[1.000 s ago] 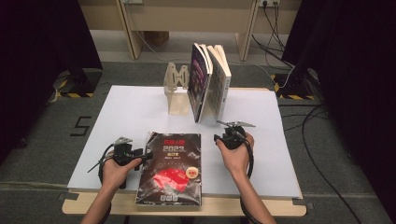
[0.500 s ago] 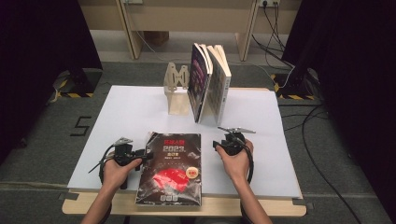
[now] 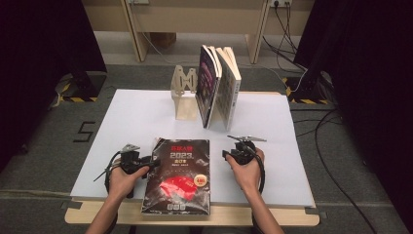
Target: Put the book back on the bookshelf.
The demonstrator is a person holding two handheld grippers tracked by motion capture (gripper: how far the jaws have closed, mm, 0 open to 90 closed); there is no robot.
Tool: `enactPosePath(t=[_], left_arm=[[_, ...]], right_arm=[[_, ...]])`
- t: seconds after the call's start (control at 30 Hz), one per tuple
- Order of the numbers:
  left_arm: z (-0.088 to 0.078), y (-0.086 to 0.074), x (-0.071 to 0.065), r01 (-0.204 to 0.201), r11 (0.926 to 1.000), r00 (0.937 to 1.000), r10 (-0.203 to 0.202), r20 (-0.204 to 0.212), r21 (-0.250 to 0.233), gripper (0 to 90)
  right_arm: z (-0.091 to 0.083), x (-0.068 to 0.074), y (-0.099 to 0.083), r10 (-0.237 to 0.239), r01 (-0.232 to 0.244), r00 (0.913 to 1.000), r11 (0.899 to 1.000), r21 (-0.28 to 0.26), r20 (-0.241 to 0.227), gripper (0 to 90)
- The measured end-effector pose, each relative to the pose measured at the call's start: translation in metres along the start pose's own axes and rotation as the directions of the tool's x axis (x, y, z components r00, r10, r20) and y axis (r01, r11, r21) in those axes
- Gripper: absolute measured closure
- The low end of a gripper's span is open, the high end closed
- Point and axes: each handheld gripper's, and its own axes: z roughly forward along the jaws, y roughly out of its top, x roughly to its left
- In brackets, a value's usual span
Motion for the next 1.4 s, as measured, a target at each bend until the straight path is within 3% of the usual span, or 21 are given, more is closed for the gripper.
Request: enactPosePath(t=[0.27, 0.67, 0.83, 1.07, 1.4], left_arm=[[0.003, -0.002, -0.012, 0.013, 0.9998, 0.9989, -0.014, 0.044, 0.014, 49.6], [0.012, -0.01, -0.049, -0.052, 0.9968, 0.9936, 0.045, 0.104, 0.06, 49.6], [0.012, -0.011, -0.055, -0.07, 0.9946, 0.9923, 0.062, 0.107, 0.077, 49.6], [0.015, -0.013, -0.066, -0.106, 0.991, 0.9886, 0.097, 0.116, 0.082, 48.0], [0.015, -0.013, -0.067, -0.119, 0.9893, 0.9883, 0.11, 0.106, 0.084, 48.7]], right_arm=[[0.002, 0.003, 0.0, -0.003, 0.003, 1.0, 1.0, 0.005, -0.002, 58.7], [0.016, -0.005, 0.011, 0.028, -0.029, 0.9995, 0.999, 0.043, 0.016, 58.4], [0.021, -0.011, 0.016, 0.052, -0.053, 0.9985, 0.996, 0.066, 0.018, 57.9], [0.027, -0.012, 0.018, 0.044, -0.046, 0.9987, 0.996, 0.076, 0.027, 57.1], [0.024, -0.015, 0.015, 0.125, -0.125, 0.9922, 0.991, 0.044, 0.005, 62.0]])
